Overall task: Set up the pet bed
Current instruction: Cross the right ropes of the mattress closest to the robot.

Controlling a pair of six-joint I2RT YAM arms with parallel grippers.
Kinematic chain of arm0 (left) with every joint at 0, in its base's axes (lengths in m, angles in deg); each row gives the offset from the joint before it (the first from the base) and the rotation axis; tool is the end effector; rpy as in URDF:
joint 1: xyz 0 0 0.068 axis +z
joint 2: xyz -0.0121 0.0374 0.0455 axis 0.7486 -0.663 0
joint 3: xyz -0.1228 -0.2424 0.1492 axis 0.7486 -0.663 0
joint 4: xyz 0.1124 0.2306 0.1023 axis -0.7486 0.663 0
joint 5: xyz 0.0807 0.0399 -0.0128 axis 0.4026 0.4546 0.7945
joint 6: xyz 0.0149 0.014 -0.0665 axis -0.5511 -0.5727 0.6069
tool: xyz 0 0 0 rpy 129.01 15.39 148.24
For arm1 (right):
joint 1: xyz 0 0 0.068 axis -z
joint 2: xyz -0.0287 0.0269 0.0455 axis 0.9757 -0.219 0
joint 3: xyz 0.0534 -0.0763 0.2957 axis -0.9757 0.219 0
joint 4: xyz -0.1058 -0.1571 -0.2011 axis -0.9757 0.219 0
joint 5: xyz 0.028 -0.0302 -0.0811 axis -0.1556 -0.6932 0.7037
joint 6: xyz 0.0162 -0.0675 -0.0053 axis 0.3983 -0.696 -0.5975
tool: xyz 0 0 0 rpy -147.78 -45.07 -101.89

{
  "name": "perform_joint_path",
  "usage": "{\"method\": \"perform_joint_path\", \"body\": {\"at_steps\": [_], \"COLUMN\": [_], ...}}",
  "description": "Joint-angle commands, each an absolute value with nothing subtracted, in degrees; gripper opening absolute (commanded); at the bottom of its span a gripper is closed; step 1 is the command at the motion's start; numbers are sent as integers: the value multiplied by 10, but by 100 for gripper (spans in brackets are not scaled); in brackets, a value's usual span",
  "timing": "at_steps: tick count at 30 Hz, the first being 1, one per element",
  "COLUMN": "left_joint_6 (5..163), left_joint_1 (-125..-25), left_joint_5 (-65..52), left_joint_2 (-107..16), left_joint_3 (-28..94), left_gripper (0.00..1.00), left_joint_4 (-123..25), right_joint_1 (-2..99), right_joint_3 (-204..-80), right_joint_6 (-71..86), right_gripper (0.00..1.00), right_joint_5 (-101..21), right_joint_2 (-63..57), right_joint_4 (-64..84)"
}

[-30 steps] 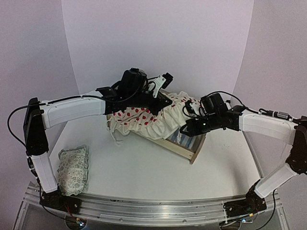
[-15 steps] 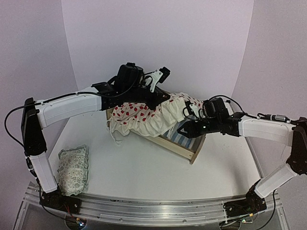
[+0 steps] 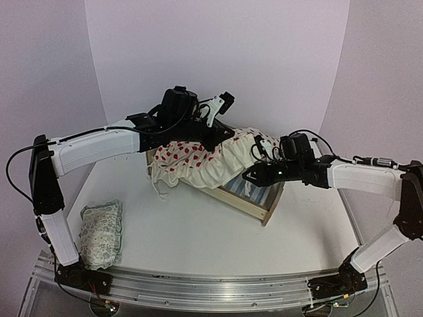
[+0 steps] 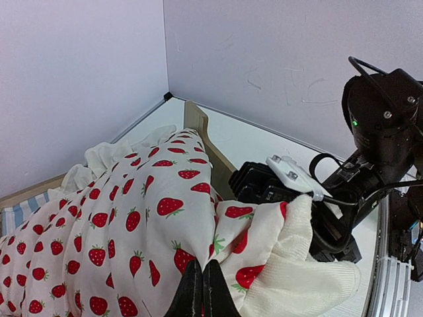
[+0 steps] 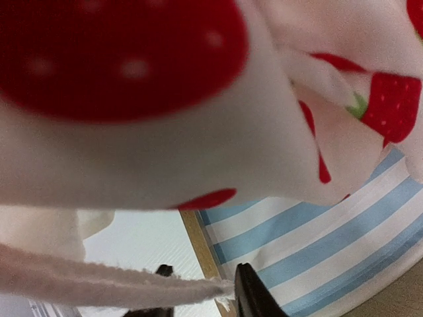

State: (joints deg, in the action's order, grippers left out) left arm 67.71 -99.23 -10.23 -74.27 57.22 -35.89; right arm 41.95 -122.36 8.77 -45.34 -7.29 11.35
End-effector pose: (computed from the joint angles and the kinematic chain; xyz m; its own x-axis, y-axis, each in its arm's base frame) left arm 0.2951 -0.3803 0.3912 -0.1358 0.2799 -0.9504 0.8955 0.4451 0.0032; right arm 0.2887 0.2203 0.2735 -0.5172 -0.1982 -0.8326 -0.6510 0.7227 0.2323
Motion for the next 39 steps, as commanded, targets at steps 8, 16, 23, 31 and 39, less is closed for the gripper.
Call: {"method": "perform_joint_path", "body": {"at_steps": [8,16,23,31,39], "left_joint_6": [688,691,693,696,697], "left_joint_1": [-988,-988,-988,-988,-987], "left_joint_5": [-107,-106,-110,-113,-112], "left_joint_2": [-706,-708,-707,-708,-705], "left_joint_3": [603,603,602,606,606], "left_gripper": [0,0,0,0,0], "left_joint_4": [-363,-362,-363,-356,-354], "right_joint_1": [422,421,422,423,423], "right_joint_3": [-1249,-1237,-1224,-1253,-1250], "right_joint_6": [96,105,103,99,94], "right_gripper": [10,0,22,32,5], "right_joint_5": [-480,-477,-454,-449,-454], "right_joint_2": [-91,-73,-62,-90,-81], "right_joint_4": [76,68,65,65,65]}}
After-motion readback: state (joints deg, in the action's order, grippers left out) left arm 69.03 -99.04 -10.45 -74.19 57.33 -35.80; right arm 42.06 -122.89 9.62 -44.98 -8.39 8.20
